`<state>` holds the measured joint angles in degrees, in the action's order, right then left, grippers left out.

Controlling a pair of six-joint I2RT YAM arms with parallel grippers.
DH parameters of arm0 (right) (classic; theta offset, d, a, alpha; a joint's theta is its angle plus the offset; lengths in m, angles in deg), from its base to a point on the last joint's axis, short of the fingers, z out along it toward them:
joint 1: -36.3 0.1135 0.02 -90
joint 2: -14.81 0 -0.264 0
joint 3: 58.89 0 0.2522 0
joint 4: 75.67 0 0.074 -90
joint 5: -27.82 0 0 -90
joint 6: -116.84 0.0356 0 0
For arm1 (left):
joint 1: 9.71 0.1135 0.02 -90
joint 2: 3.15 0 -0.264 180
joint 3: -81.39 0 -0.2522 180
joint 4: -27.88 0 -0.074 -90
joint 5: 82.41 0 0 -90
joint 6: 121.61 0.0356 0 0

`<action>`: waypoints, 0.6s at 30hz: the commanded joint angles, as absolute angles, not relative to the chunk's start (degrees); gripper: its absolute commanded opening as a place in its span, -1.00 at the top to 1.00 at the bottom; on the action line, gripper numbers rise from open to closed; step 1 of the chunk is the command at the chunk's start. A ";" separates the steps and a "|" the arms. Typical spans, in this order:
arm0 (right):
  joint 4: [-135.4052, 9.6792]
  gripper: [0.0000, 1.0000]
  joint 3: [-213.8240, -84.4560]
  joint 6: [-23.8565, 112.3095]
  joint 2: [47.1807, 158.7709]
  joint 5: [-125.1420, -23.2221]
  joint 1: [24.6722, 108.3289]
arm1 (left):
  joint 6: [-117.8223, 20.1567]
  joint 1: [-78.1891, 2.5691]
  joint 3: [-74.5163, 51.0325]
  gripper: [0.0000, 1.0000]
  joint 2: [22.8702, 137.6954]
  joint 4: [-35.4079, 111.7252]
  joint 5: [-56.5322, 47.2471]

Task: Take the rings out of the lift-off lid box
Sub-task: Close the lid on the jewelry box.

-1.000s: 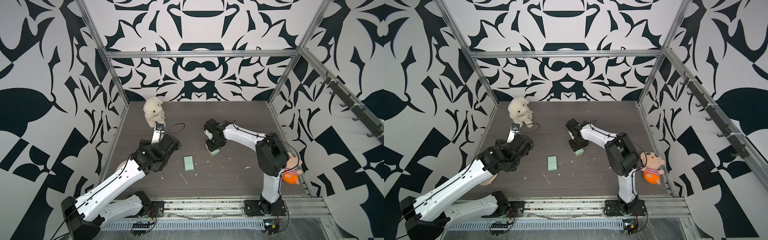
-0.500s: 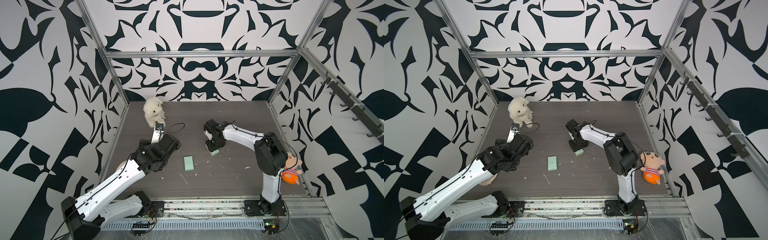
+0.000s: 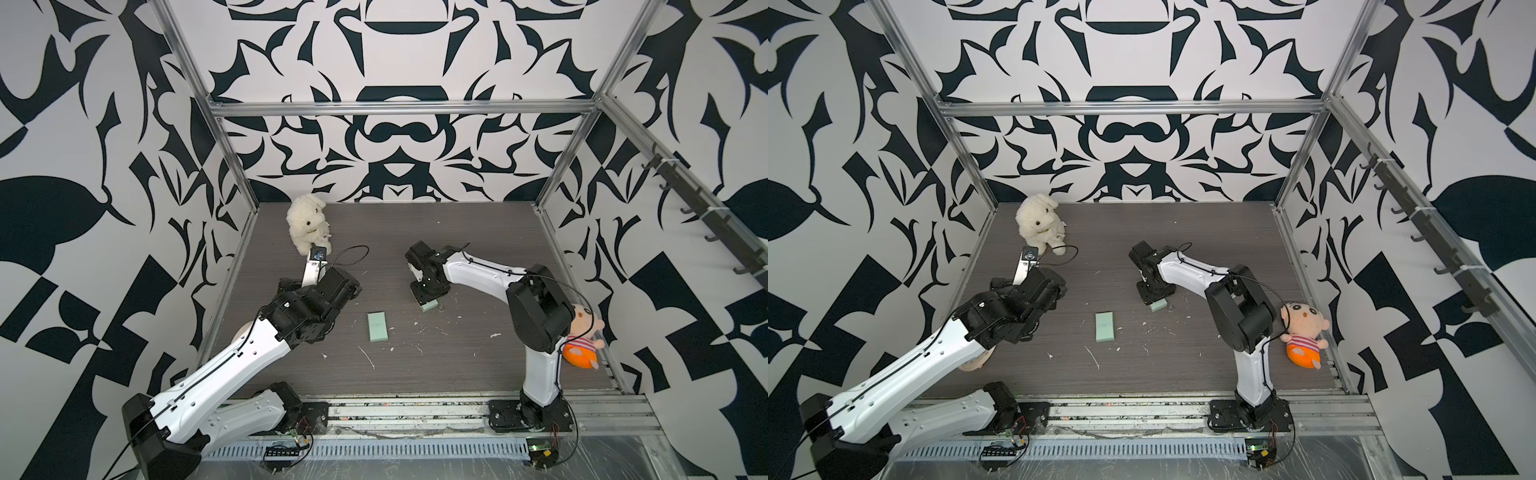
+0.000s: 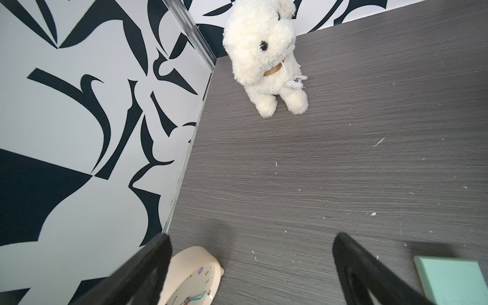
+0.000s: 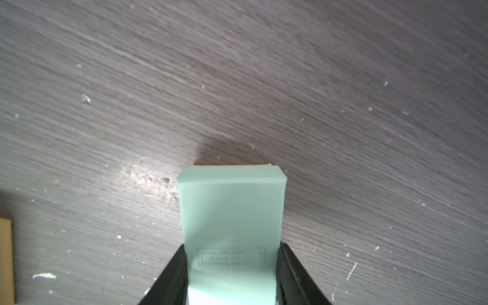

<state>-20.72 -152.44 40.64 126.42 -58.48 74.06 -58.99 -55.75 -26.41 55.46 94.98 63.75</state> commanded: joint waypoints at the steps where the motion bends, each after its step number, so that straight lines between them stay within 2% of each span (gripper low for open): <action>1: -20.52 -0.02 -152.37 41.94 127.29 -56.02 74.18 | -58.86 -55.33 -27.21 -0.99 54.79 94.67 63.49; 6: -19.90 -0.25 -154.27 41.87 125.79 -56.67 74.18 | -58.77 -55.24 -27.26 -0.99 54.77 94.55 63.34; 10: -19.97 -0.54 -155.62 41.43 123.36 -57.08 74.18 | -58.77 -55.15 -27.23 -0.99 54.69 94.54 63.38; 15: -19.45 -0.74 -156.56 43.27 118.33 -54.46 74.25 | -58.86 -55.15 -27.07 -0.99 54.33 94.86 63.38; 18: -20.77 -0.96 -155.68 46.21 114.27 -54.98 74.68 | -58.95 -55.15 -27.16 -0.99 53.85 94.82 63.55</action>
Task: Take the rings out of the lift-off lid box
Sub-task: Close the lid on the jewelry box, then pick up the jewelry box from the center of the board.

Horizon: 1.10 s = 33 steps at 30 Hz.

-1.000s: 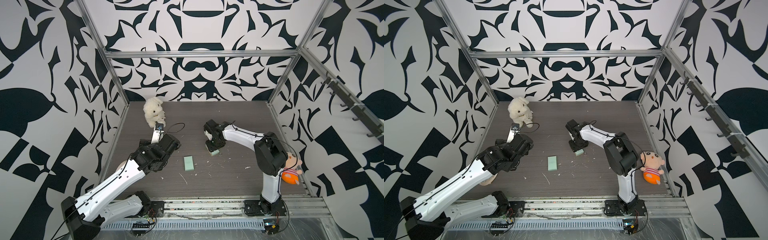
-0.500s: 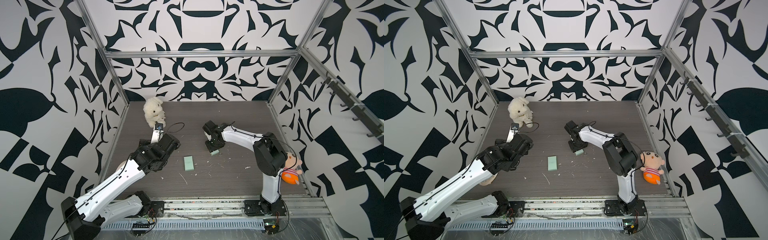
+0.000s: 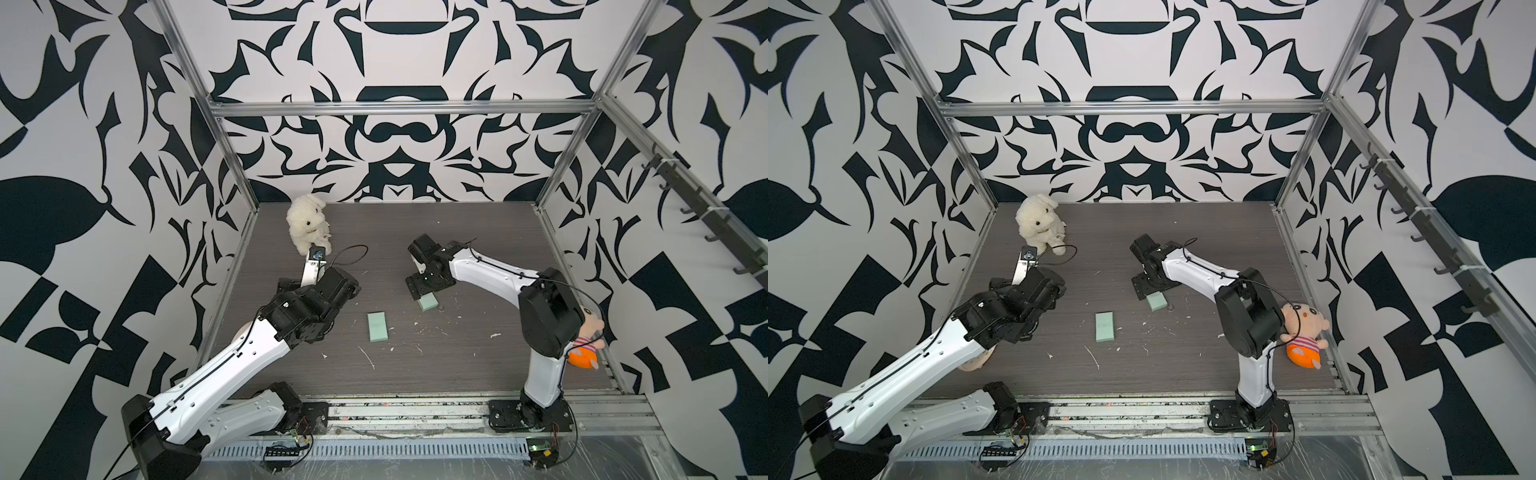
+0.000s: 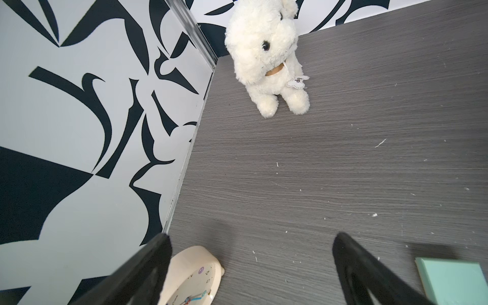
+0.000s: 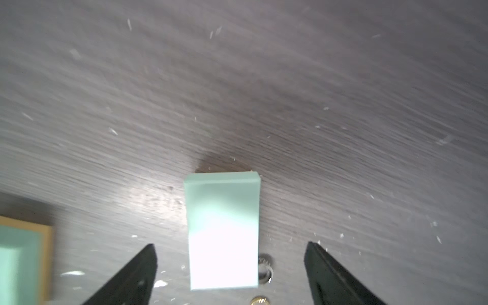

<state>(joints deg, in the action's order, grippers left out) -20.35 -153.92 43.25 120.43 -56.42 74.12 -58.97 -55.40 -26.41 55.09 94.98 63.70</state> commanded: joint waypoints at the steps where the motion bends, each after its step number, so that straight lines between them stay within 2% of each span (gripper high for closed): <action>1: -21.74 -1.00 -154.82 47.59 112.98 -54.87 74.99 | -59.01 -55.15 -27.03 -0.99 53.81 94.81 63.64; 7: -21.37 -1.00 -154.15 53.26 109.35 -51.68 79.20 | -58.25 -55.15 -27.60 -0.99 53.63 94.11 64.61; 11: -20.43 -1.00 -154.93 56.53 107.71 -43.01 84.62 | -57.36 -55.15 -28.67 -0.99 52.39 92.48 65.08; 16: -22.97 -1.00 -153.36 61.16 105.30 -38.51 89.38 | -56.10 -55.15 -30.32 -0.99 49.51 89.97 65.59; 22: -31.50 -1.00 -145.39 71.34 101.11 -46.21 89.99 | -56.05 -55.15 -32.56 -0.99 45.37 86.48 66.23; 26: -31.92 -1.00 -145.32 69.28 103.20 -50.57 89.99 | -56.00 -55.15 -33.68 -0.99 43.62 84.98 66.07; 33: -31.70 -0.95 -144.97 70.48 106.59 -46.72 95.24 | -57.32 -55.02 -33.08 -0.99 44.26 86.40 67.43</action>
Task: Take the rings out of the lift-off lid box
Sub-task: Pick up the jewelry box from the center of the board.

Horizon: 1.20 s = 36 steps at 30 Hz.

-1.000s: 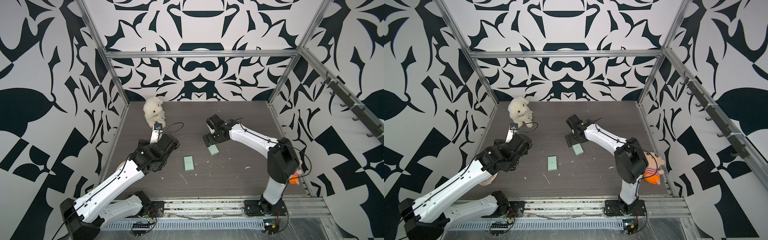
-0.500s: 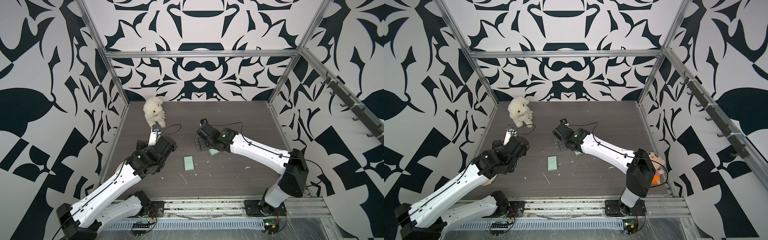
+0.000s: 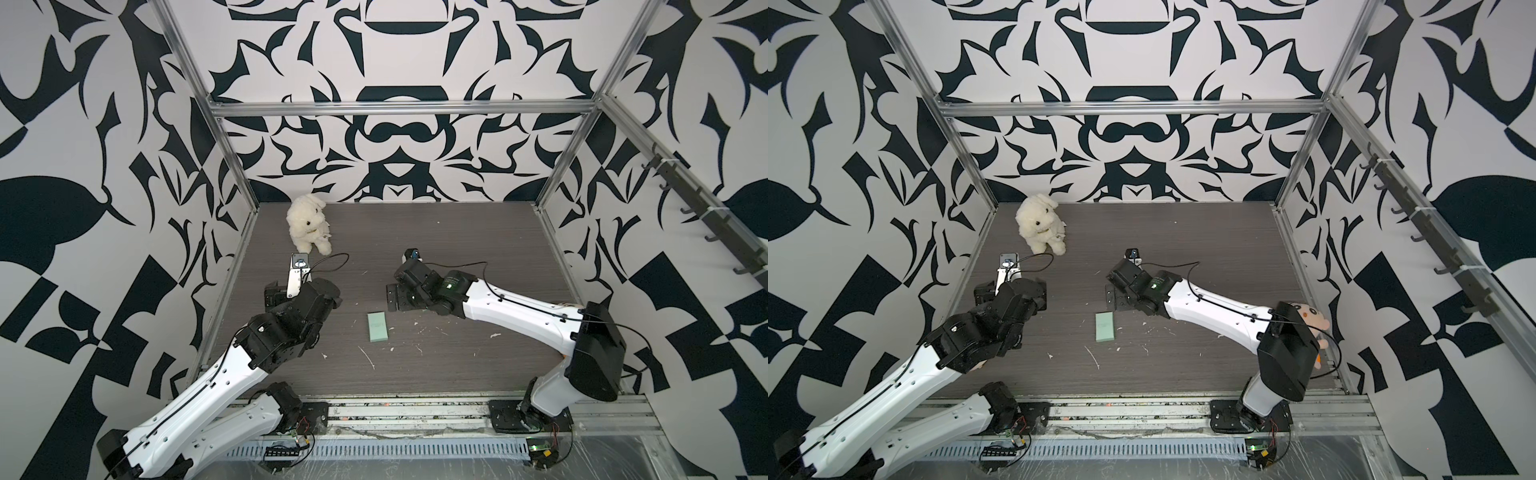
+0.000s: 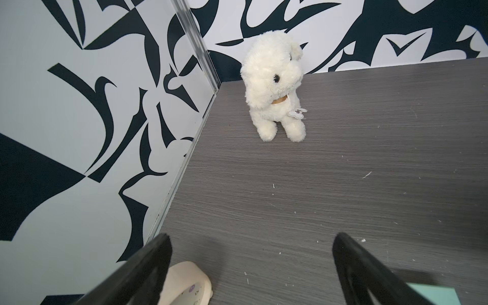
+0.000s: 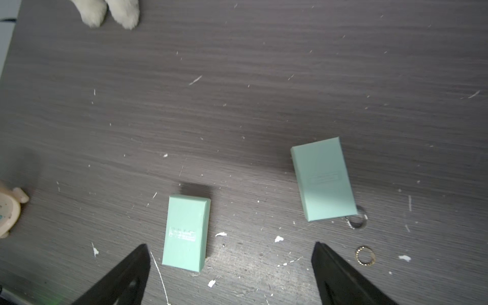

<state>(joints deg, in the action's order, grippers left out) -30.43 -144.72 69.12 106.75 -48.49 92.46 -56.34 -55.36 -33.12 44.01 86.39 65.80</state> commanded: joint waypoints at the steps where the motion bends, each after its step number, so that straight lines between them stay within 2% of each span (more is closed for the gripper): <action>1: -31.14 -0.92 -145.44 70.78 107.49 -46.02 96.28 | -57.73 -54.98 -32.91 -0.99 44.48 86.78 67.49; 5: -31.39 -0.79 -146.43 72.58 111.46 -44.89 99.76 | -58.13 -54.71 -32.39 -0.99 45.19 87.55 67.43; 13: -28.49 -0.73 -152.71 74.15 120.89 -43.37 104.43 | -58.85 -54.01 -31.94 -0.99 45.19 88.05 67.33; 22: -29.18 -0.68 -154.20 74.89 124.50 -43.62 104.09 | -58.86 -53.94 -31.84 -0.99 45.35 88.05 67.27; 36: -30.14 -0.46 -154.80 74.85 127.92 -47.79 100.70 | -59.01 -53.57 -31.64 -0.99 46.15 88.05 66.94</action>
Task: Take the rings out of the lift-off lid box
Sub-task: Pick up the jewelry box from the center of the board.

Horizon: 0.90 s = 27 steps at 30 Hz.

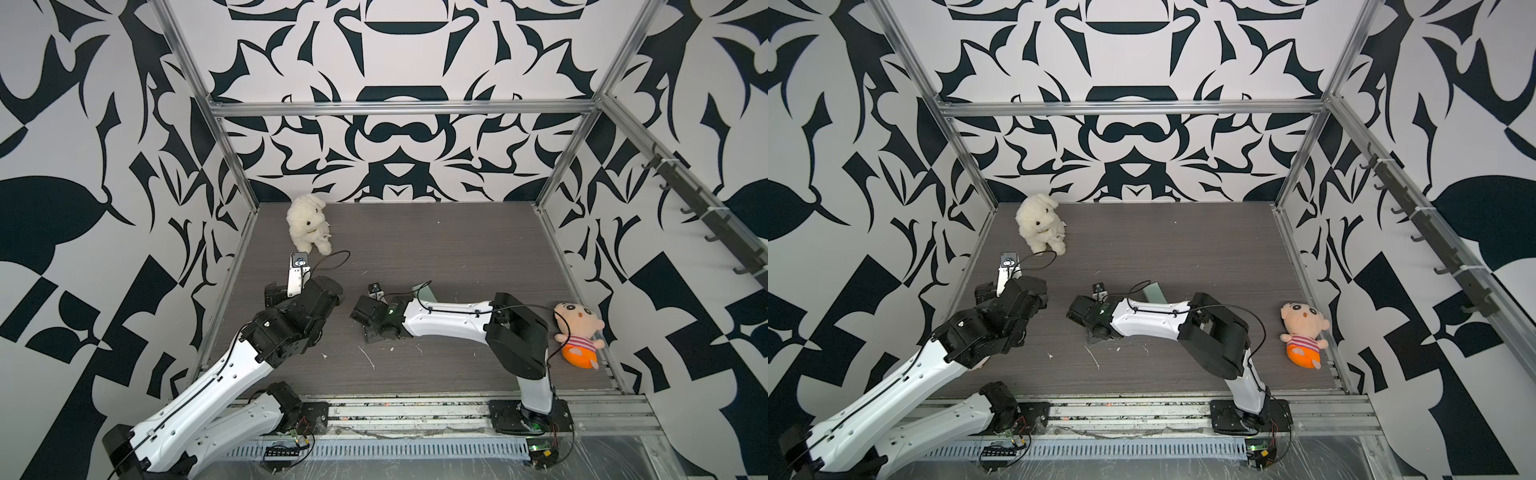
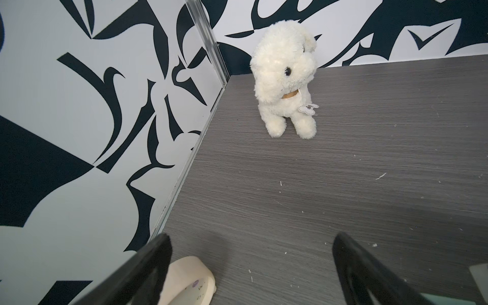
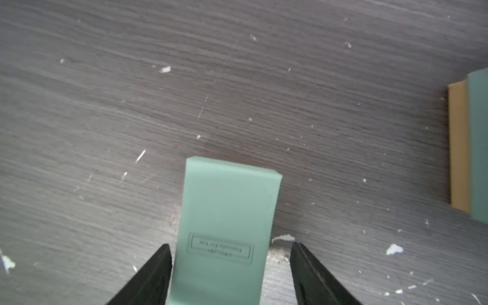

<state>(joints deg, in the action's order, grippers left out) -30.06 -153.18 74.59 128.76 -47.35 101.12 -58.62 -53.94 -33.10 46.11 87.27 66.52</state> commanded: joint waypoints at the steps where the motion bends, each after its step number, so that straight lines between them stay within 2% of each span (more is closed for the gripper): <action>1: -30.06 -0.44 -154.97 74.67 128.16 -47.99 100.52 | -59.03 -53.48 -31.59 -0.99 46.18 88.04 66.88; 13: -29.02 -0.19 -155.39 74.30 128.72 -47.99 99.93 | -58.81 -53.22 -31.58 -0.99 47.06 88.04 65.92; 18: -28.47 -0.15 -155.39 73.60 127.69 -47.68 99.70 | -57.59 -53.23 -31.67 -0.99 47.98 88.05 64.61; 27: -29.23 -0.14 -152.31 71.98 122.67 -48.13 98.49 | -48.01 -53.35 -35.14 -0.99 46.41 81.93 53.19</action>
<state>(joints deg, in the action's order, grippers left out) -29.51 -152.94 73.12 127.93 -48.49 99.15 -52.41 -53.48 -33.52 47.86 84.91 58.98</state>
